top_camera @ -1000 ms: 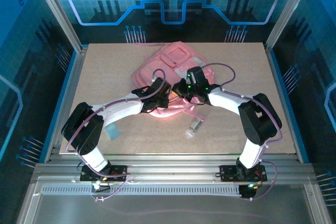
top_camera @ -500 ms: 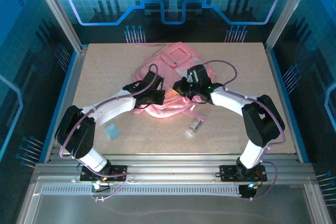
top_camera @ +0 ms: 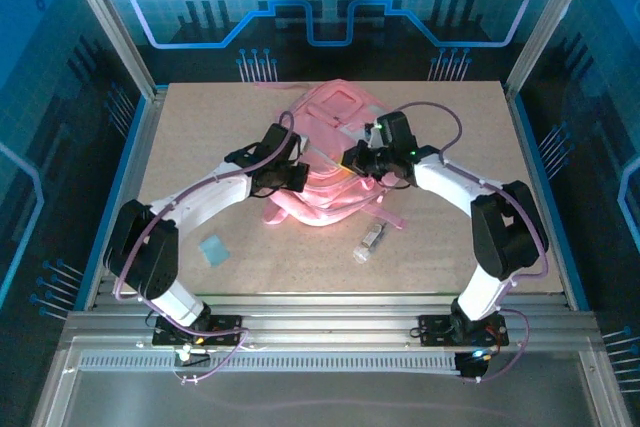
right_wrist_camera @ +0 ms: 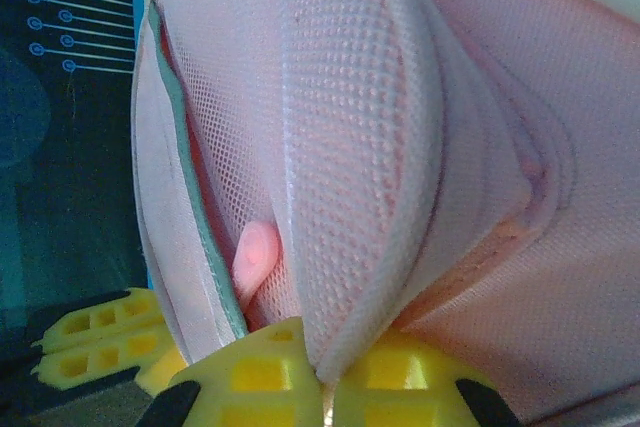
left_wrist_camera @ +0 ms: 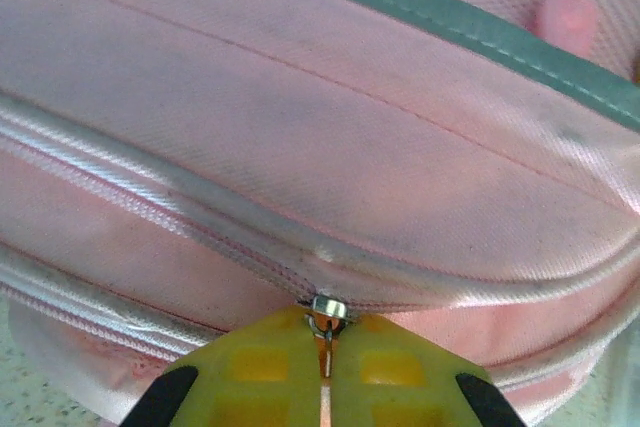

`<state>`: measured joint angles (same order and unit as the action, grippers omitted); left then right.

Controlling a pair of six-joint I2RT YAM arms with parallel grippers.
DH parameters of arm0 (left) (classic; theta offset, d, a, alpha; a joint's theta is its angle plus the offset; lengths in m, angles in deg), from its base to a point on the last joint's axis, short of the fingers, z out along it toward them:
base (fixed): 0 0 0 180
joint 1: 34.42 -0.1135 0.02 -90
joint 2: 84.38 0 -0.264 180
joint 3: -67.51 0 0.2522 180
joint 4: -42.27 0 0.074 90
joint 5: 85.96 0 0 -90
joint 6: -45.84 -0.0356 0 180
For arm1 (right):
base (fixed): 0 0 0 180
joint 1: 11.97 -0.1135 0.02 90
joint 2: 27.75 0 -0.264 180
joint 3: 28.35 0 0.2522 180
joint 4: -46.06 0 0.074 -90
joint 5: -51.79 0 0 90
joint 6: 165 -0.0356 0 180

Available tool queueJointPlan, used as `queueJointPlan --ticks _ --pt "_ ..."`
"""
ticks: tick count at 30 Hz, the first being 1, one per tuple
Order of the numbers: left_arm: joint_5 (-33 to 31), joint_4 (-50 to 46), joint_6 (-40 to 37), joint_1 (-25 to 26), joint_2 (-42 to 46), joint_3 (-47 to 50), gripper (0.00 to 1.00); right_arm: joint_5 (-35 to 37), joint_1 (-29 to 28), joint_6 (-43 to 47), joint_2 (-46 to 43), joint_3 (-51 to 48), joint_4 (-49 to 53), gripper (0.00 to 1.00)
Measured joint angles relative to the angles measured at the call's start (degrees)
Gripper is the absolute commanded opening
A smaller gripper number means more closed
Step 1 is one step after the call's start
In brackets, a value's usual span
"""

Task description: Pack the student bag

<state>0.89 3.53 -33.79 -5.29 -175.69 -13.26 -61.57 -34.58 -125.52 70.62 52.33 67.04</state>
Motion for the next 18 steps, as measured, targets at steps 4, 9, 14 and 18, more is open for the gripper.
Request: queueJointPlan --ticks 4,9,14,18 --pt "1.1 0.9 0.7 2.5 1.8 0.0 0.00 -2.7 2.4 2.9 2.4 4.8 4.9 0.00" --pt "3.3 0.4 2.9 4.7 1.2 -1.3 0.00 -3.0 4.1 3.1 5.4 9.0 5.0 0.46" --pt "6.8 -3.1 3.9 6.0 -4.3 -8.2 0.00 -0.3 8.1 0.8 2.8 5.8 -0.6 0.60" --pt "8.9 -3.3 4.7 6.8 -9.2 -13.0 0.00 1.5 8.4 -1.2 -5.5 -2.1 -1.0 0.61"
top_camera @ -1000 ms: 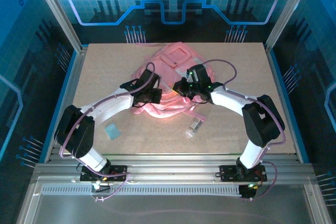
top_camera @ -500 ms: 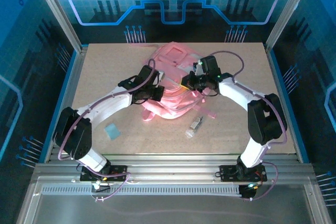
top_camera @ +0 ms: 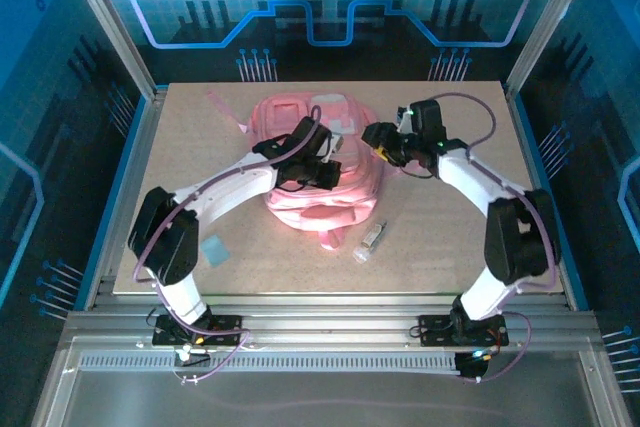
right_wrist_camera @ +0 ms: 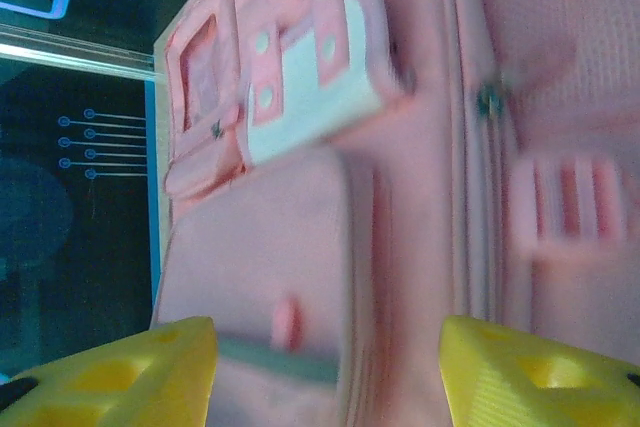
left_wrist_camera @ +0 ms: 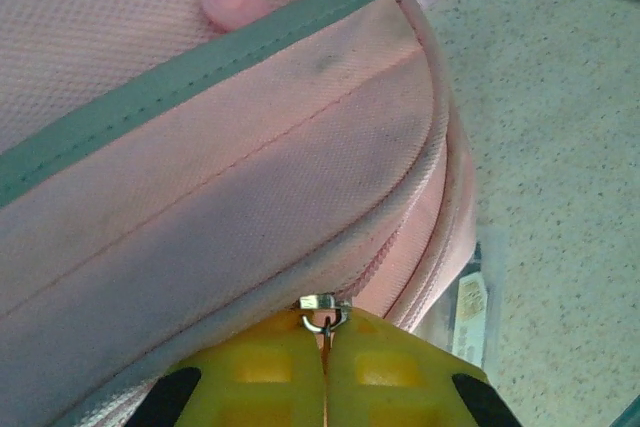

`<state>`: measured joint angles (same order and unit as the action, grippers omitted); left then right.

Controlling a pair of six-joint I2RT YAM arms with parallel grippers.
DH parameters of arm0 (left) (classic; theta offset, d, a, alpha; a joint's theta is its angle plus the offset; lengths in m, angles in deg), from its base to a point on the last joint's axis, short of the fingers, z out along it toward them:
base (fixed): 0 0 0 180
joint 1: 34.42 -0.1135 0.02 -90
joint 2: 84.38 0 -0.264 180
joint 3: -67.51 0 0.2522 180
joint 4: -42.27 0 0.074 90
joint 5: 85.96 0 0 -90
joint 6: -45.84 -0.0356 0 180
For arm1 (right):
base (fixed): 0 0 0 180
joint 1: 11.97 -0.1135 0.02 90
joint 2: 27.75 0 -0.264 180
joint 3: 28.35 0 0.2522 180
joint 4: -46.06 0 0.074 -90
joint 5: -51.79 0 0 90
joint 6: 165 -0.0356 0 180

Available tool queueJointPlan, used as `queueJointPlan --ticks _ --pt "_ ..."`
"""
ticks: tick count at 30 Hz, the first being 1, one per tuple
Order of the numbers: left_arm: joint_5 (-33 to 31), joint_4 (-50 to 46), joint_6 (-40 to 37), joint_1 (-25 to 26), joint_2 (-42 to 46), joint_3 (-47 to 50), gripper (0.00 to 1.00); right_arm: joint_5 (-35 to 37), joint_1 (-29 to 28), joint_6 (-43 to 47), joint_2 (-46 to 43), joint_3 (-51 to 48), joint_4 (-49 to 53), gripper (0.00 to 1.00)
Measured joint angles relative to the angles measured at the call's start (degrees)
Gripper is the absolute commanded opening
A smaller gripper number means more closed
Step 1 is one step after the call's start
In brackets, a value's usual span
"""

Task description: Pack the student bag

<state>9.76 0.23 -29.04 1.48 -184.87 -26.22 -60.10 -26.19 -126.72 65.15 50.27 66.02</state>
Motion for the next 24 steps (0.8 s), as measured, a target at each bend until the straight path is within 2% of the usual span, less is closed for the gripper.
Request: queueJointPlan --ticks 3,6,13,14,15,17,18,24 --pt "0.7 0.0 0.2 0.5 -1.6 -1.5 0.00 0.3 -0.1 -2.3 -5.9 -4.9 -1.2 0.61" --pt "0.9 0.0 0.8 1.0 -1.9 -1.7 0.00 0.4 -0.7 -4.5 -8.1 -7.4 -2.7 0.61" --pt "0.7 0.0 2.1 2.0 -1.9 -1.7 0.00 0.4 -5.0 -8.1 -2.8 -7.7 -5.8 0.56" --pt "0.6 0.0 2.4 2.1 -1.9 -1.6 0.00 0.4 -5.4 -8.5 -1.3 -7.5 -5.8 0.50" --pt "0.5 0.0 2.6 2.1 -1.9 -1.6 0.00 0.4 -5.7 -8.7 0.1 -7.2 -5.9 0.37" --pt "-0.1 -0.2 2.8 2.1 -1.8 -1.2 0.00 0.6 -6.1 -9.6 2.0 -7.0 -5.8 0.07" --pt "-0.6 -0.2 2.8 2.1 -1.8 -0.7 0.00 0.6 -6.1 -10.0 2.8 -7.0 -5.9 0.00" --pt "-2.8 0.7 2.8 2.2 -0.3 2.5 0.00 0.4 -6.1 -9.8 3.4 -7.0 -6.9 0.00"
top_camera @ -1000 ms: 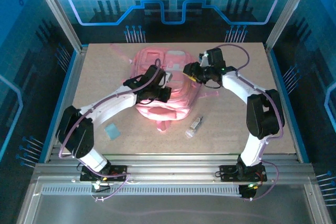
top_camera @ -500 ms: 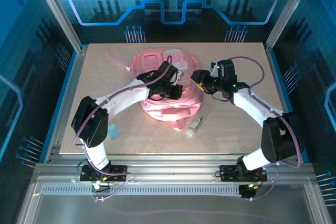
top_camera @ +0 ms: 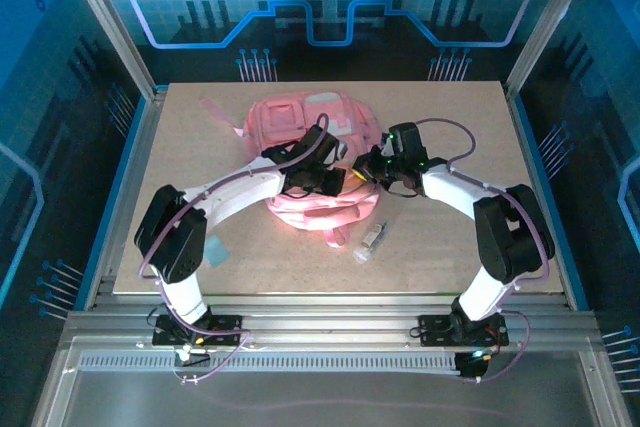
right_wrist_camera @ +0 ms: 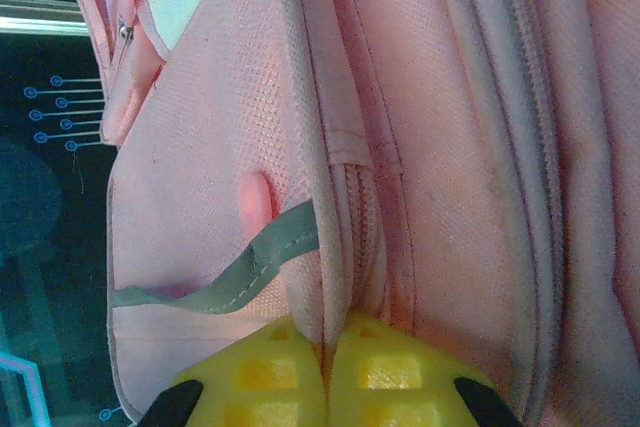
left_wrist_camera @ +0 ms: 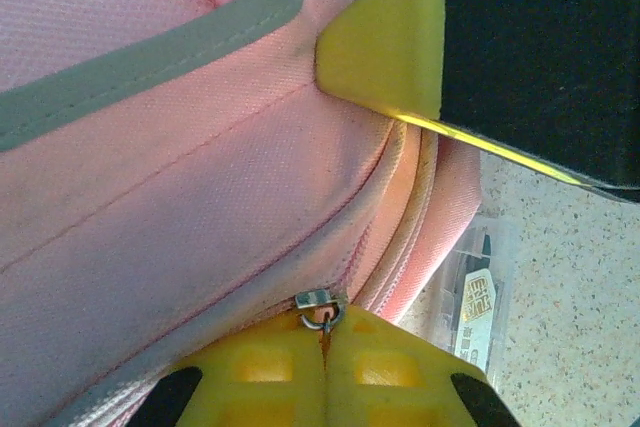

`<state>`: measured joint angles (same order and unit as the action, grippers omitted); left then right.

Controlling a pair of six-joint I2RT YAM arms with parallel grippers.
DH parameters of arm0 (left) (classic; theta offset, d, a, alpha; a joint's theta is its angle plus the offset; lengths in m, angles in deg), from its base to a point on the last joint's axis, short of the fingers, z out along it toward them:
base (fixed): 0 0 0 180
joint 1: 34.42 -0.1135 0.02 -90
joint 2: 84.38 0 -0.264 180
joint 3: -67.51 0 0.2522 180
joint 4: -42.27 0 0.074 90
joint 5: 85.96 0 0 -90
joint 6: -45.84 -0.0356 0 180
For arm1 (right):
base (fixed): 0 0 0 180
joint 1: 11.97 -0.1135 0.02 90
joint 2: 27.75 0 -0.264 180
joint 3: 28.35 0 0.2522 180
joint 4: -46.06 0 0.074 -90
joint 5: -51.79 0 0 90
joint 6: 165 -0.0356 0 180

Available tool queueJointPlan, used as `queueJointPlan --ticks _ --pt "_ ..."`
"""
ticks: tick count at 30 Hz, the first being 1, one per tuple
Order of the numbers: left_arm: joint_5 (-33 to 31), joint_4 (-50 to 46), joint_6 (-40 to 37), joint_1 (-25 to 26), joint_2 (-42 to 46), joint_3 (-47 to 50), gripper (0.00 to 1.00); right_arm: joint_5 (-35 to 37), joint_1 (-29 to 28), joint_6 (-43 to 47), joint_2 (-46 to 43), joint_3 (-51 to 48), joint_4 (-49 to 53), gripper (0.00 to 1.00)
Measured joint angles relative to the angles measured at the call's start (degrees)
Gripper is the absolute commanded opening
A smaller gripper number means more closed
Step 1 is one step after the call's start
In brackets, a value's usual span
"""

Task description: Pack the student bag

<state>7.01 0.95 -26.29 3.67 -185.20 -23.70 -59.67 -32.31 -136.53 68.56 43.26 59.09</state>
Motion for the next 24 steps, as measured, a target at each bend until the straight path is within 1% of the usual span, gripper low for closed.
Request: queueJointPlan --ticks 3,5,10,13,15,16,19,20,21,24 --pt "-1.9 0.0 -0.2 -0.5 2.8 3.1 0.00 0.0 0.2 1.7 -0.7 0.4 1.1 0.00" --pt "-2.9 0.0 -0.2 -1.8 5.6 6.2 0.00 0.1 0.5 3.2 -1.2 1.1 2.2 0.00" --pt "-4.3 -2.7 -0.5 -8.3 12.8 11.8 0.00 0.2 2.4 6.4 -1.3 3.5 4.3 0.00" --pt "-5.2 -3.6 -1.3 -11.5 13.6 12.1 0.00 0.9 3.6 8.0 -1.0 5.7 6.0 0.00" --pt "-5.1 -3.2 -1.3 -11.8 13.6 12.0 0.00 0.9 3.6 8.9 -0.5 7.4 7.1 0.01" --pt "-4.8 -3.0 -1.3 -11.8 13.6 12.0 0.00 1.0 3.6 9.3 0.0 8.4 7.8 0.10" --pt "-3.3 -2.7 -1.3 -11.2 13.0 11.1 0.00 1.7 3.9 10.6 1.5 11.6 10.1 0.51" --pt "-3.2 -2.8 -1.2 -10.6 12.5 10.3 0.00 2.2 4.3 11.0 1.7 12.6 10.5 0.58" --pt "-3.1 -2.9 -1.2 -9.6 11.9 9.3 0.00 2.6 4.7 11.3 1.7 13.4 10.8 0.63" --pt "-1.7 -3.0 -0.6 -6.0 8.9 5.5 0.00 3.5 5.6 12.2 0.2 14.6 11.1 0.72"
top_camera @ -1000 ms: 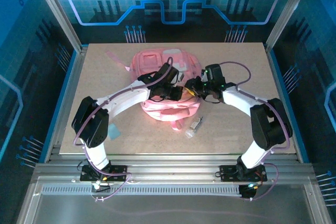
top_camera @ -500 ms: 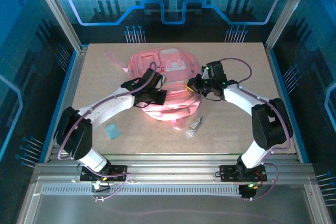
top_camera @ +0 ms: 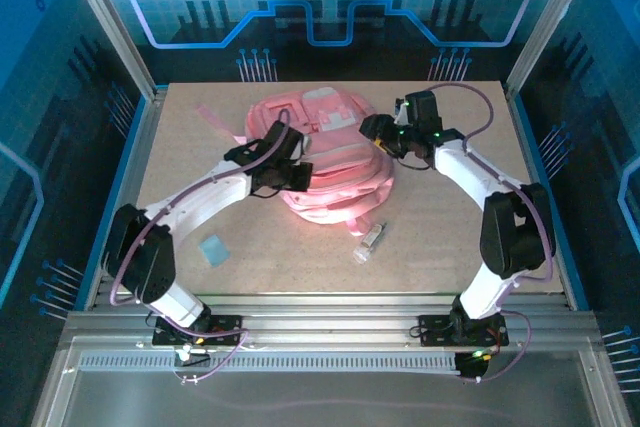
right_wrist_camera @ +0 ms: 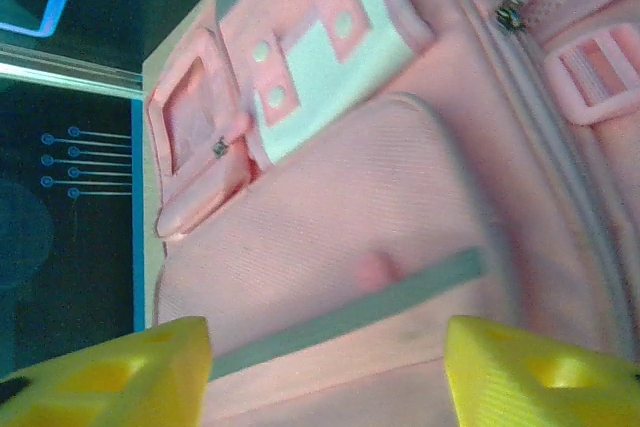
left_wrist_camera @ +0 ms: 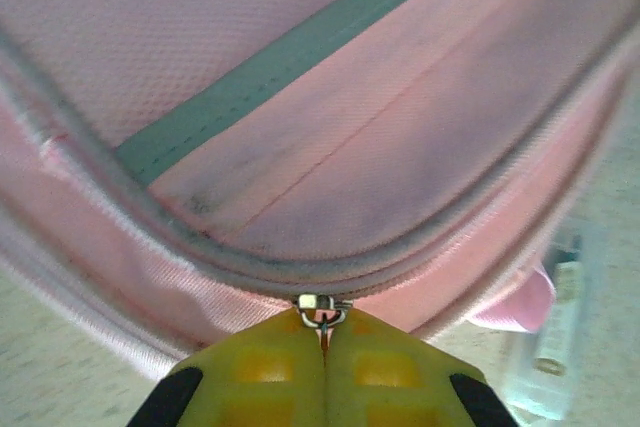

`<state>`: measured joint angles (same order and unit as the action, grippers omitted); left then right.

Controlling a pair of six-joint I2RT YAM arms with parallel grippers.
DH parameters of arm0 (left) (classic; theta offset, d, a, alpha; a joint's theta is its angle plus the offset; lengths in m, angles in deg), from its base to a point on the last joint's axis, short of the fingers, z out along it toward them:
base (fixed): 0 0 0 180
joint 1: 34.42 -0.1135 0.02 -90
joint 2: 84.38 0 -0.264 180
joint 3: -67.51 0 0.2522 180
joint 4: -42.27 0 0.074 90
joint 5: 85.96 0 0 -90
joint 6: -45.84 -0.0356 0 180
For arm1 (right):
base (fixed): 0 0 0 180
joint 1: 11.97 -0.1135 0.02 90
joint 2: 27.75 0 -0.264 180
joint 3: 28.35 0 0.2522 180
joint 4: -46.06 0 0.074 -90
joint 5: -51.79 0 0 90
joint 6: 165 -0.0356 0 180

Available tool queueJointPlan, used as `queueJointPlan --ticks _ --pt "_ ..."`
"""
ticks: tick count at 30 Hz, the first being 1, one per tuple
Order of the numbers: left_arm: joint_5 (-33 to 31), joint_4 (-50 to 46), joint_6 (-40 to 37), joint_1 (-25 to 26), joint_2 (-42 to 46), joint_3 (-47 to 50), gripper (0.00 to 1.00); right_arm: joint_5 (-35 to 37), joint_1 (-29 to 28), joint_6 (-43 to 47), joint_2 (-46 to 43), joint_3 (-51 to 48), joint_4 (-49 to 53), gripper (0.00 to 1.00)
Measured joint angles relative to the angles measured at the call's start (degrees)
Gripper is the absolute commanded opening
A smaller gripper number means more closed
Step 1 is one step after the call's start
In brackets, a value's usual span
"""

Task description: Pack the student bag

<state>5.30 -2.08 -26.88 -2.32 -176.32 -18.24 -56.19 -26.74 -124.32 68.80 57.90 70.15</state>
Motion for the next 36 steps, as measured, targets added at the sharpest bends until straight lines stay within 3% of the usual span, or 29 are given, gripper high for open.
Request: queueJointPlan --ticks 5,10,17,19,25,32,36 --pt "4.2 2.5 0.8 4.9 -7.0 -6.7 0.00 0.0 0.2 -0.3 -9.0 -3.8 2.9 0.75" --pt "6.4 4.3 0.8 6.4 -11.5 -11.0 0.00 -0.2 0.2 -1.8 -16.5 -9.7 3.8 0.73" --pt "8.9 6.0 0.6 6.4 -12.0 -11.1 0.00 -0.5 0.2 -4.4 -13.8 -15.2 2.2 0.71" --pt "9.8 7.1 0.3 6.4 -12.0 -10.4 0.00 -0.5 0.0 -5.0 -11.3 -15.2 0.6 0.62" --pt "10.3 8.7 -1.8 6.4 -12.0 -7.5 0.00 -0.5 -0.7 -6.6 -3.9 -14.6 -3.5 0.02" --pt "5.9 10.1 -3.9 5.2 -8.9 -2.9 0.00 1.1 -1.6 -5.3 -3.5 -14.6 -4.0 0.00" --pt "3.7 10.6 -3.7 0.5 -6.7 0.4 0.00 0.9 -1.7 -4.1 -4.0 -14.6 -4.4 0.00"
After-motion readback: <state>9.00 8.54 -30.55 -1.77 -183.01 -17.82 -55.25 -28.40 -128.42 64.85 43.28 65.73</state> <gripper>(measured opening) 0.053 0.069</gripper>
